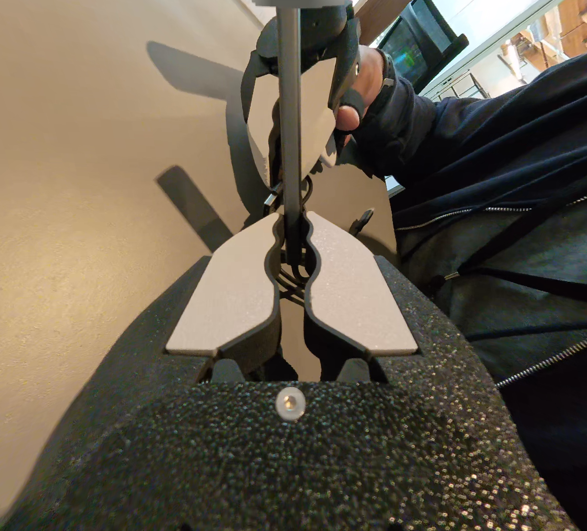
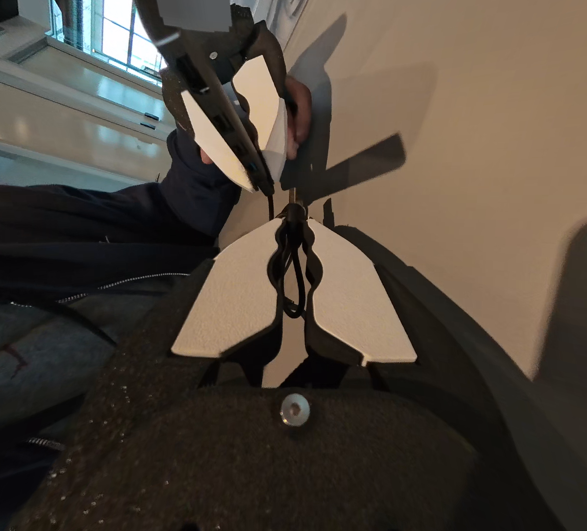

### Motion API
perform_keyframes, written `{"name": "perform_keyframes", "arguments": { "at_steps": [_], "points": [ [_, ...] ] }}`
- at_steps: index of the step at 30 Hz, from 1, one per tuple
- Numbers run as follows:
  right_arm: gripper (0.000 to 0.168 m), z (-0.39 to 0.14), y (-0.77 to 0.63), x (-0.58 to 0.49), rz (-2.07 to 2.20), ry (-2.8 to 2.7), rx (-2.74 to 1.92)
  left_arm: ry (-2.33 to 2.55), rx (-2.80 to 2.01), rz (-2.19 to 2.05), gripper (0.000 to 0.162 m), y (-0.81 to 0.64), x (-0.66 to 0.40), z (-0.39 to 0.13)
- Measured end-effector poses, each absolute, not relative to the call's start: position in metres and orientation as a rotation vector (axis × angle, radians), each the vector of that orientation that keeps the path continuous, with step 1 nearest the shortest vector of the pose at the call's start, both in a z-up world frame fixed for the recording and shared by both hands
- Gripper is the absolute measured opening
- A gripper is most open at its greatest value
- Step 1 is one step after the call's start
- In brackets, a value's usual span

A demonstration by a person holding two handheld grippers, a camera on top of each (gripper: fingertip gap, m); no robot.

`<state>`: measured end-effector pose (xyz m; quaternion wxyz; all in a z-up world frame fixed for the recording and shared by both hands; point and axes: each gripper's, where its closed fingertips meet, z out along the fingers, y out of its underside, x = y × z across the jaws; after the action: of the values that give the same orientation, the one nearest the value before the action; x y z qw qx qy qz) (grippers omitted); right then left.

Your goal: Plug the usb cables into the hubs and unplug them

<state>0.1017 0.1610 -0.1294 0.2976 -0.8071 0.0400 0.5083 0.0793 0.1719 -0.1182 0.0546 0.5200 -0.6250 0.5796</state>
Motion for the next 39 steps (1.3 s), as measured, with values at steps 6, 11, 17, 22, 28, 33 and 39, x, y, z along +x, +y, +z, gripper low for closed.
{"name": "perform_keyframes", "arguments": {
  "at_steps": [6, 11, 17, 22, 28, 33, 39],
  "points": [
    [0.01, -0.129, 0.16, 0.099, 1.249, -0.017, -2.164, -1.927, 1.588, 1.753, 0.01, 0.172, 0.08, -0.119],
    [0.01, -0.132, 0.164, 0.105, 1.055, -0.096, -2.207, -1.928, 1.592, 1.763, 0.01, 0.172, 0.08, -0.119],
    [0.012, -0.14, 0.167, 0.111, 0.841, -0.197, -2.279, -1.929, 1.596, 1.776, 0.01, 0.174, 0.081, -0.117],
    [0.023, -0.145, 0.167, 0.118, 0.587, -0.278, -2.35, -1.927, 1.615, 1.784, 0.009, 0.177, 0.082, -0.117],
    [0.027, -0.141, 0.167, 0.12, 0.214, -0.367, -2.365, -1.924, 1.643, 1.791, 0.01, 0.182, 0.084, -0.117],
    [0.023, -0.146, 0.17, 0.123, -0.12, -0.456, -2.376, -1.915, 1.663, 1.805, 0.01, 0.185, 0.085, -0.115],
    [0.017, -0.158, 0.17, 0.121, -0.259, -0.505, -2.4, -1.908, 1.68, 1.826, 0.01, 0.189, 0.085, -0.112]
  ]
}}
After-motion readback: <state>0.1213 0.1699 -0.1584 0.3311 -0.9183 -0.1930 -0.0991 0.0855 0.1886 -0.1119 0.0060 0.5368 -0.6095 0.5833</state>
